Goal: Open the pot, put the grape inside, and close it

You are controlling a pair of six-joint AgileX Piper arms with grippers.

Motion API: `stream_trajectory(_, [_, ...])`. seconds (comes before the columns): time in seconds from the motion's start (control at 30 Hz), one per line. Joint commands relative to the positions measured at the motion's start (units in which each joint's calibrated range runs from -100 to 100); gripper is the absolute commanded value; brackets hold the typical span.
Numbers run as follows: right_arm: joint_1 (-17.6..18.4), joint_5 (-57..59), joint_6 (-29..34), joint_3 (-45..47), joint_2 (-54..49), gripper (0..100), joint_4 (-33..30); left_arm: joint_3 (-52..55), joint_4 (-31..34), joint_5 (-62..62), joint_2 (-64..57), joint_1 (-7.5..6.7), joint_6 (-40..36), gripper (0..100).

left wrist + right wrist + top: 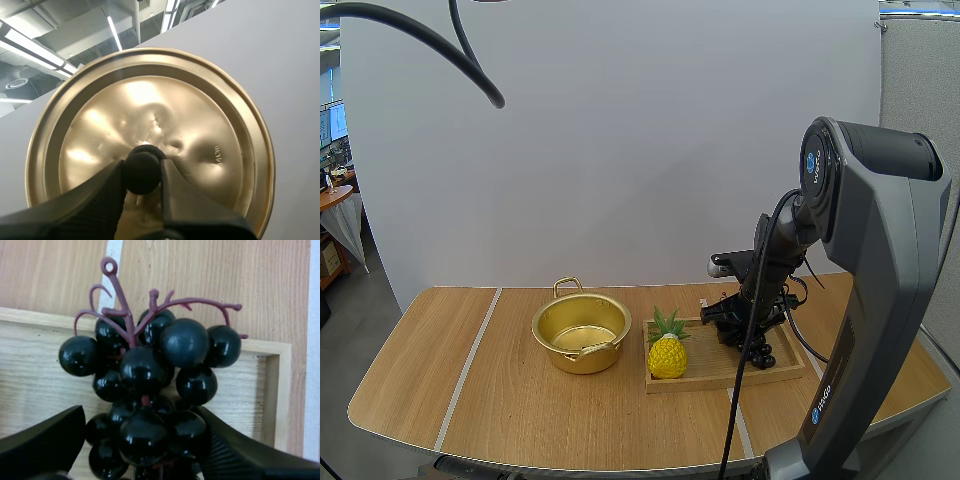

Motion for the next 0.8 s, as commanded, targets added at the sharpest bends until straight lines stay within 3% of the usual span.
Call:
stream_trajectory(0.0, [-0.21,0.70,-0.50,0.12,1.81,100,-0.68,-0.51,0.14,-1.98,-0.09,-0.21,-0.58,0])
stream_trajectory(0.1, [-0.21,1.08,-0.50,0.12,1.95,100,-0.53,-0.51,0.14,-1.98,-0.09,-0.21,-0.58,0])
stream_trajectory(0.13, [-0.21,1.55,-0.50,0.12,1.95,90,-0.38,-0.51,0.14,-1.98,-0.09,-0.21,-0.58,0])
stream_trajectory(0.2, [-0.21,2.87,-0.50,0.12,1.95,56,-0.03,-0.51,0.14,-1.98,-0.09,-0.21,-0.58,0])
stream_trajectory(0.27, [-0.21,3.88,-1.03,0.12,1.95,14,0.40,-0.51,0.14,-1.98,-0.09,-0.21,-0.58,0])
stream_trajectory(0.3, [-0.21,4.42,-1.35,0.12,1.95,0,0.40,-0.51,0.14,-1.98,-0.09,-0.21,-0.58,0])
stream_trajectory(0.57, [-0.21,6.99,-1.35,0.12,0.56,0,1.44,-0.51,0.14,-1.98,-0.09,-0.21,-0.58,0])
stream_trajectory(0.77, [-0.21,8.87,-1.66,0.12,-8.79,0,2.88,-0.51,0.14,-1.98,-0.09,-0.21,-0.58,0])
